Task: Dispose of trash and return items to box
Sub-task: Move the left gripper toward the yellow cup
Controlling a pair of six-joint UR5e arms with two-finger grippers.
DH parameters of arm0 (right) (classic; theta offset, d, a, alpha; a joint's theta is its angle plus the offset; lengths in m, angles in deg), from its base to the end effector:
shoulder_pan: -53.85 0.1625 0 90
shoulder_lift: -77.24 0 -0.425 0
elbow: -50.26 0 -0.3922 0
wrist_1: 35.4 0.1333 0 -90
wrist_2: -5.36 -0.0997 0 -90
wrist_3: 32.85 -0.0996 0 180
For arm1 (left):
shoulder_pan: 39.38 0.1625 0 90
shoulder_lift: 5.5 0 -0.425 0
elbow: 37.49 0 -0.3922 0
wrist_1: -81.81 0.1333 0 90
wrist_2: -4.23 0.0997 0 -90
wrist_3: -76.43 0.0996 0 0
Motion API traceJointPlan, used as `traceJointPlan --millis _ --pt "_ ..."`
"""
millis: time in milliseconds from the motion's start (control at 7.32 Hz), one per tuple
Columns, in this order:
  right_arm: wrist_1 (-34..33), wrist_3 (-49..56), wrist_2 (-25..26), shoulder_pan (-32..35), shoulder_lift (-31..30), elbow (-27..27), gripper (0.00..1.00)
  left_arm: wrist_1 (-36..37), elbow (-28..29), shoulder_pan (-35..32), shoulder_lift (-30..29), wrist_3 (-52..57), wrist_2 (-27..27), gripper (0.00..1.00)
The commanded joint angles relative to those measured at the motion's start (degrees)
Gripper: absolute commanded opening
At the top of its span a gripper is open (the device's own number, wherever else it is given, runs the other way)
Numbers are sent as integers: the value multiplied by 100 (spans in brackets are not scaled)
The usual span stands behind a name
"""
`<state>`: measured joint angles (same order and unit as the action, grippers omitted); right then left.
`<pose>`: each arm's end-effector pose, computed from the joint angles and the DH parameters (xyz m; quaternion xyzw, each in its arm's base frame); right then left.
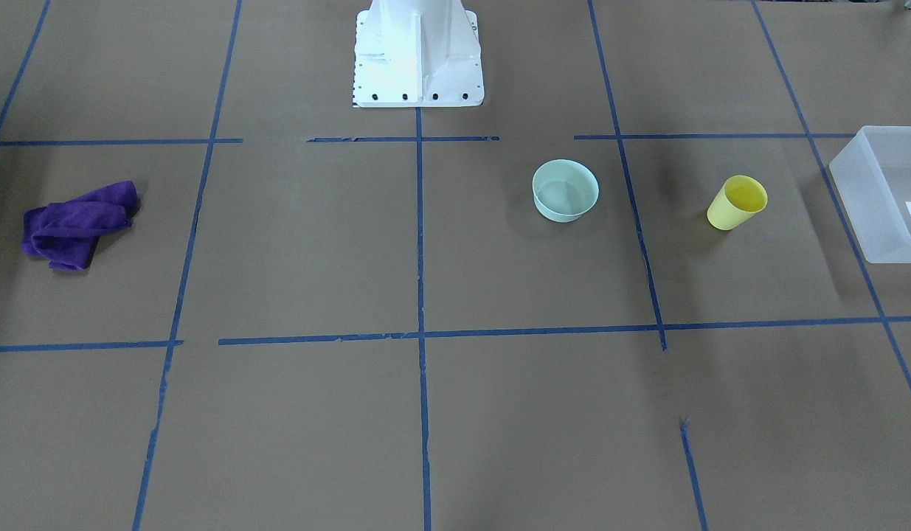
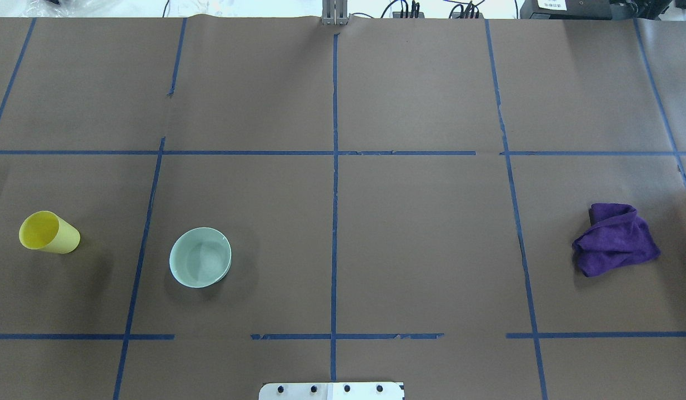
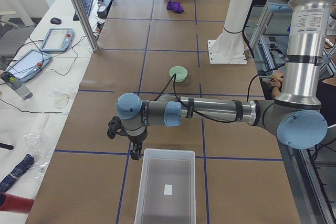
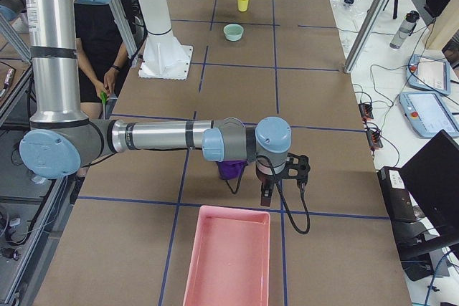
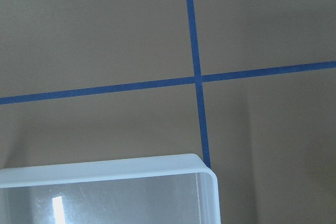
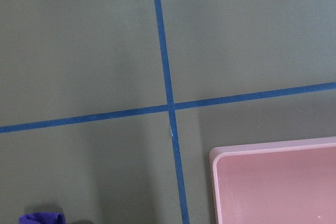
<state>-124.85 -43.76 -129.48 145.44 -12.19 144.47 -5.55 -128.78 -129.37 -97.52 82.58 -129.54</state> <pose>0.0769 -0.4990 0.6159 0.0119 -0.3832 0.0829 0.9199 -0.0643 -0.5071 0.6353 0.0254 0.3719 0.0520 0.9265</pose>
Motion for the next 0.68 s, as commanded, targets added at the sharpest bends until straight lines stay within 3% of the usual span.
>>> traceJointPlan --millis 0,410,547 --pt "7 1 18 0 5 0 100 0 -56 0 -18 -9 0 100" --pt "-2 -17 1 0 14 149 100 9 -897 9 -9 -97 -70 100" --pt "7 -17 -8 -17 5 167 100 -104 -1056 113 139 -671 -262 100"
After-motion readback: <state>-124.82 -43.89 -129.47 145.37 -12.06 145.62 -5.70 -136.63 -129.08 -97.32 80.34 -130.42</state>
